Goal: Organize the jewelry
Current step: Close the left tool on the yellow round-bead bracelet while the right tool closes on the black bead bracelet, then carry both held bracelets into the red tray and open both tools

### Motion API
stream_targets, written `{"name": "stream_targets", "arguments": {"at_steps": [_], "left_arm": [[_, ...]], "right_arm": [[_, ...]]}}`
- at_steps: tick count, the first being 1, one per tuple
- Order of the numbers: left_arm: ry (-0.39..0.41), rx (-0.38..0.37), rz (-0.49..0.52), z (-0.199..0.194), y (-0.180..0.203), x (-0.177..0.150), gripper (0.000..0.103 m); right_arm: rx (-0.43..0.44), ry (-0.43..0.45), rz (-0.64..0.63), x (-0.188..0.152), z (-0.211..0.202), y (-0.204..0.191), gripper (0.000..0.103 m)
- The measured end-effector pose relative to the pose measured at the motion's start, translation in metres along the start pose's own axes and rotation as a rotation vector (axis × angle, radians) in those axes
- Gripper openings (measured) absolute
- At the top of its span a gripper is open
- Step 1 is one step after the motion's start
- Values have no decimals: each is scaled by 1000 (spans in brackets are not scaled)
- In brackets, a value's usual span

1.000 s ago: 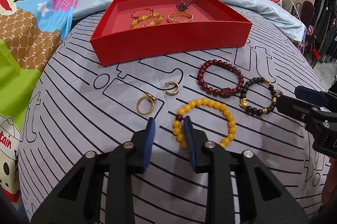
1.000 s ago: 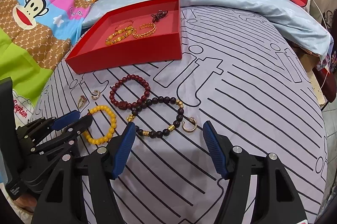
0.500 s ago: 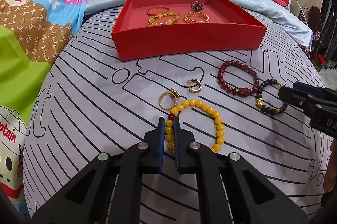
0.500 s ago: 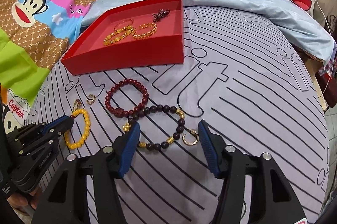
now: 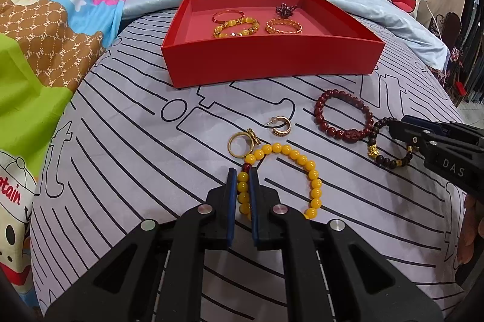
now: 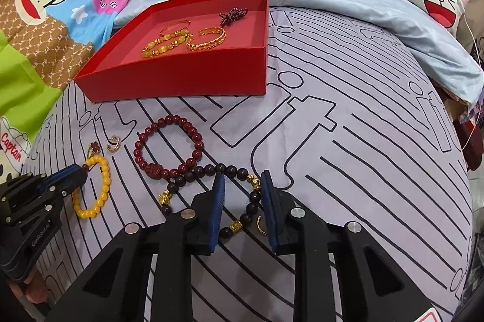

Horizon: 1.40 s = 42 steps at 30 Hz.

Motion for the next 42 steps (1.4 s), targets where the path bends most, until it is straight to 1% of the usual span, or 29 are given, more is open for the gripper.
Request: {"name": "stream_targets", "arguments": {"at_steps": [3,5,9,11,17,26,31,35,42], "left_arm": [[-2,-4,-7,0,-1,0,8],[-4,-8,-11,0,-2,1,8],[-8,-18,-23,0,-3,1,8],[-16,-41,-48,-2,-6,1,8],[-25,-67,-74,-8,-11,1,7],[12,-114,-63,-34,-4,18,7],[52,-145,-36,-47,4,38,7],[97,-163,-17,-55,8,62,7],[179,-217,-38,-56,2,121,7]], "right_arm": [[5,0,-2,-1,0,-2,11],[8,-1,-1,-2,0,-3,8],[16,0,5,-3,-4,-5,8],[24,8,11,-3,-9,-6,8],[50,47,21,2,-30,-10,8],[91,102,3,21,-55,-23,8],[92,130,-14,38,-62,-30,8],[96,156,-7,58,-66,-27,8],[113,217,-20,111,-63,-33,8]]}}
Point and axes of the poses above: each gripper's, at about its wrist camera, not at the fingertips, and z roughly the way its jaws point, y to its right, x to its top, the point moved 1 cm from there along z, roughly the way its jaws point, and after that the axes turned 7 degrees about y, right-handed, at the moved point
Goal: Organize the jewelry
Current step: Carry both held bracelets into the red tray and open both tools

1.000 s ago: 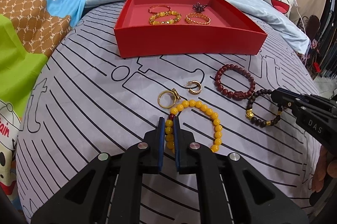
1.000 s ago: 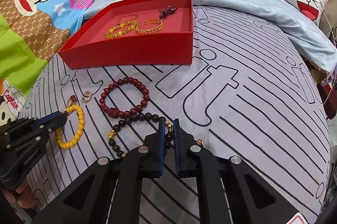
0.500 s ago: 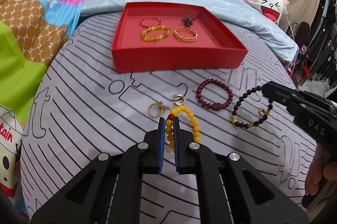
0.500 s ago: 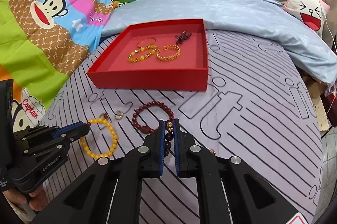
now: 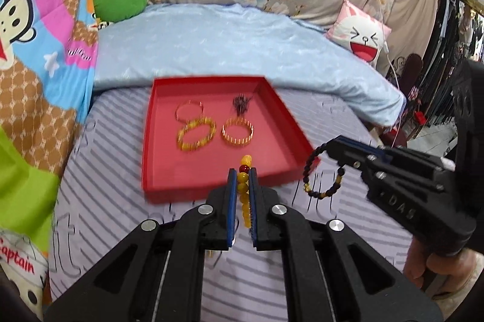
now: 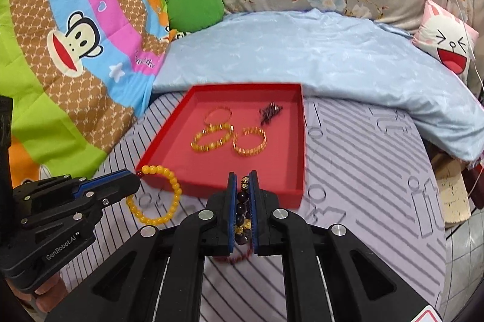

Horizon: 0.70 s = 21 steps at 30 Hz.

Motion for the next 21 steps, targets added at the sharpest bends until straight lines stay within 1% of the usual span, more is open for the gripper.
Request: {"name": "stream_targets", "arguments": {"at_steps": [2,6,9,11,12,15,21], "left_arm": [[13,-7,-18,9,-5,16,7],[15,-34,-75,34,-19,33,7],[-18,-68,-134,60,-33,32,7],[-53,-66,-158,77,-41,25,7],[-71,-59,-164,85,-45,21,7],[-120,-3,-155,105,-54,6,7],[-160,116,-49,121,-59,-12,7]], "right_arm": [[7,8,-5,10,8,-4,8],[47,8,18,26,35,-8,8],[88,-30,77,25,61,-2,8],[98,-67,108,18,79,2,8],[95,-80,112,15,85,2,8],[69,-123,114,3,103,7,8],[9,-161,93,-11,117,15,8]]}}
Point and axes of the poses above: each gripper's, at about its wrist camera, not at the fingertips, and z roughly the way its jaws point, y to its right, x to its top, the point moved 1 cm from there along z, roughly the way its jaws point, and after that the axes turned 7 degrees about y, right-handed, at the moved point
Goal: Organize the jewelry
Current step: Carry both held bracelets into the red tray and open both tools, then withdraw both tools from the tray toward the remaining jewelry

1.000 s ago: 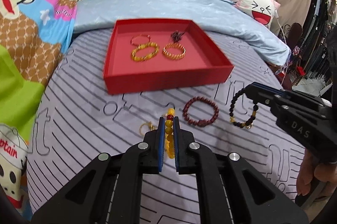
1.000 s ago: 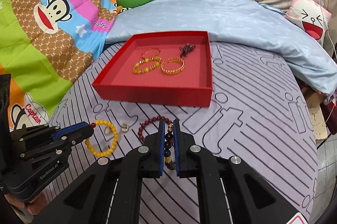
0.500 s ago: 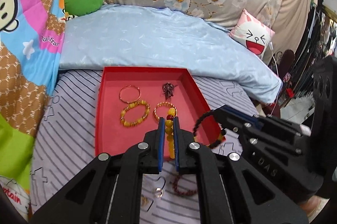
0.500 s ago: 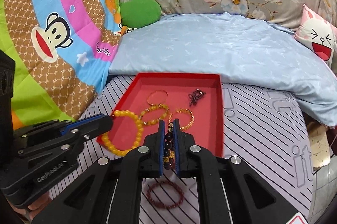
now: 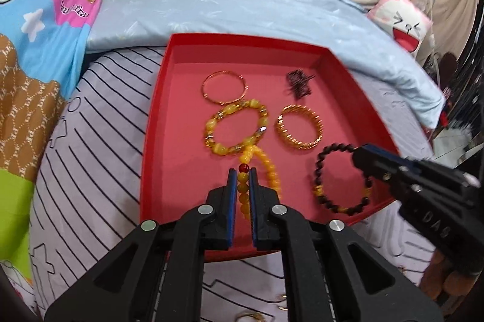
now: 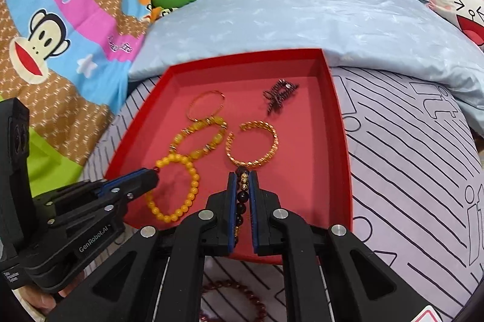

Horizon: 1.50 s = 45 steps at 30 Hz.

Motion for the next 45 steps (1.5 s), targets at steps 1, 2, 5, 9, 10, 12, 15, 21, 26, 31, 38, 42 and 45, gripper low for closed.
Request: {"name": "stream_targets", "arguments": {"at_steps": [1,2,5,9,10,12,15,21,26,31,38,42,45], "left_arm": [[-4,17,16,2,0,-2,7],[-6,28,24,3,0,-4,7],[-12,59,44,7,0,-9,7],[-4,75,53,9,-1,-10,7],[-2,79,56,9,-1,-9,8],[0,85,60,8,0,-9,8],[3,89,62,8,1,-10,8],[11,107,61,6,3,-10,9],[28,137,51,2,1,-10,34],[34,136,51,-3,4,-11,34],[51,132,55,-18,10,-13,34],[65,127,59,-30,14,-16,34],[70,124,56,-39,15,-20,34]], "right_arm": [[-6,-3,-2,-2,1,1,8],[-11,-7,-4,-4,3,2,8],[-25,-20,-18,-10,7,3,8],[-42,-23,-39,-13,10,2,8],[-47,-22,-42,-14,10,1,8],[-55,-21,-49,-14,10,1,8],[-58,-17,-44,-14,11,3,8],[-64,-1,-34,-14,8,6,13],[-63,19,-23,-14,-1,7,26],[-54,34,-22,-15,-11,3,28],[-37,59,-23,-18,-31,-4,33],[-30,68,-27,-25,-43,-8,35],[-25,69,-28,-33,-53,-10,35]]}}
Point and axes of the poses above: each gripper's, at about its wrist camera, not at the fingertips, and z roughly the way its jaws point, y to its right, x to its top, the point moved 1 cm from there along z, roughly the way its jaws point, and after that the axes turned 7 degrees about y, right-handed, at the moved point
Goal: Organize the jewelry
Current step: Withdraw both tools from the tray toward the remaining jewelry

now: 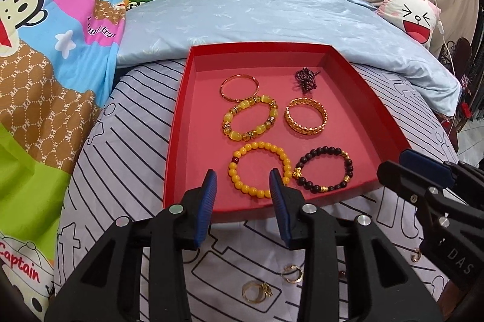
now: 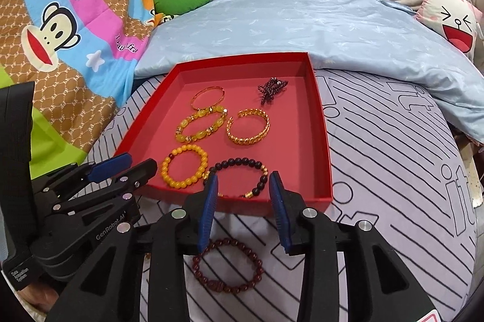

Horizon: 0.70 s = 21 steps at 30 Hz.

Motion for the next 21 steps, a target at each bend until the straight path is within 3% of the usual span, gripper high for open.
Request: {"name": "stream_targets", "arguments": {"at_steps": [7,21], "left_arm": [[7,-8,-14,-19,-1,-12,42],[-19,0,-28,-40,-7,-46,42]], "right_arm": [[0,-8,14,-17,-18,4,35],[-2,-29,46,-49,-43,15,35]]}}
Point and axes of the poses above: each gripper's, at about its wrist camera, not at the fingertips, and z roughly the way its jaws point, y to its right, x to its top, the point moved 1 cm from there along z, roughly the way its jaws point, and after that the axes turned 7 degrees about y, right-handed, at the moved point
